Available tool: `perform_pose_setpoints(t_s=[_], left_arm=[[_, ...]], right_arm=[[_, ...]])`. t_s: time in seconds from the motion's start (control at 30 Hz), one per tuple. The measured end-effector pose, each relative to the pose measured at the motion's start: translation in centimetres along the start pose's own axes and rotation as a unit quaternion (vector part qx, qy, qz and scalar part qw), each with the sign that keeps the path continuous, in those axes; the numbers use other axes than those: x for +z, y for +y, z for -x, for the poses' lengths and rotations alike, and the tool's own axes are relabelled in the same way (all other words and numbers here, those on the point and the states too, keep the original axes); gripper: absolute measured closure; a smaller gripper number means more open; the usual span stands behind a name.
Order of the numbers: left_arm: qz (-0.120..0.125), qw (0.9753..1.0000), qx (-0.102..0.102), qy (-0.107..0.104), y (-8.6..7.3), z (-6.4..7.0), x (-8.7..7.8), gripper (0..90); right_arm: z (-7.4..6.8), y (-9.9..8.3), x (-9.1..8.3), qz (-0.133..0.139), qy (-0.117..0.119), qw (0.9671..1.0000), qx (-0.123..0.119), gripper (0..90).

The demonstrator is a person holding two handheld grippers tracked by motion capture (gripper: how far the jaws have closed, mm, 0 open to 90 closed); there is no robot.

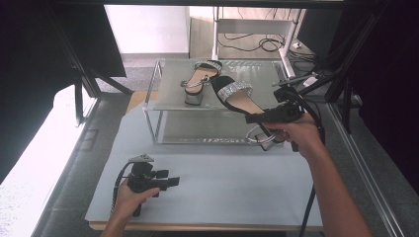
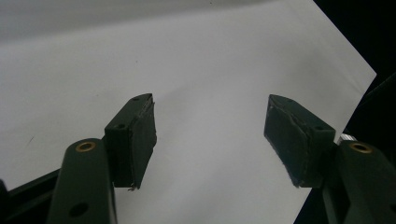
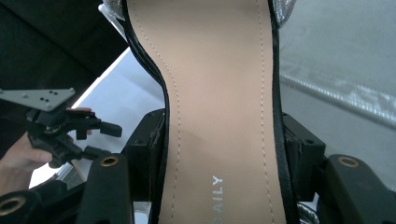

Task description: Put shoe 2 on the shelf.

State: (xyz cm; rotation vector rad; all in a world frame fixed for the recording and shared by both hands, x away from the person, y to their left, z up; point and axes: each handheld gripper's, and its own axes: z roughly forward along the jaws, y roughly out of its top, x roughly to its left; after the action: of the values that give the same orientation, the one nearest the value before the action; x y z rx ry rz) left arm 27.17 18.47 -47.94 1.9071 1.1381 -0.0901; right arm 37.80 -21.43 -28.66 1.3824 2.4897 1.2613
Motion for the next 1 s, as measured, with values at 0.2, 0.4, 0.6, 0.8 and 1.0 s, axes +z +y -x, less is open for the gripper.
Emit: perform_pose_setpoints(t_s=[0.2, 0.4, 0.6, 0.8, 1.0], left_arm=[[0.006, 1.0000, -0.003, -0.001, 0.0, -0.2, -0.5, 34.5], [0.008, 1.0000, -0.004, -0.001, 0.0, -0.4, -0.6, 34.5], [0.012, 0.9999, -0.005, -0.001, 0.0, -0.5, -0.9, 34.5], [0.015, 0.9999, -0.006, 0.000, 0.0, -0.6, -1.1, 34.5], [0.014, 0.9999, -0.008, -0.002, 0.0, -0.6, -1.0, 34.5]], right_arm=[[0.3, 1.6, 1.1, -0.003, -0.007, 0.9999, 0.007, 41.7], [0.6, 2.9, 2.1, -0.004, -0.015, 0.9998, 0.015, 41.7], [1.2, 4.1, 3.0, 0.001, -0.025, 0.9993, 0.028, 41.7], [1.7, 5.4, 3.5, -0.003, -0.038, 0.9985, 0.039, 41.7], [2.4, 6.0, 3.5, 0.003, -0.046, 0.9976, 0.051, 41.7]])
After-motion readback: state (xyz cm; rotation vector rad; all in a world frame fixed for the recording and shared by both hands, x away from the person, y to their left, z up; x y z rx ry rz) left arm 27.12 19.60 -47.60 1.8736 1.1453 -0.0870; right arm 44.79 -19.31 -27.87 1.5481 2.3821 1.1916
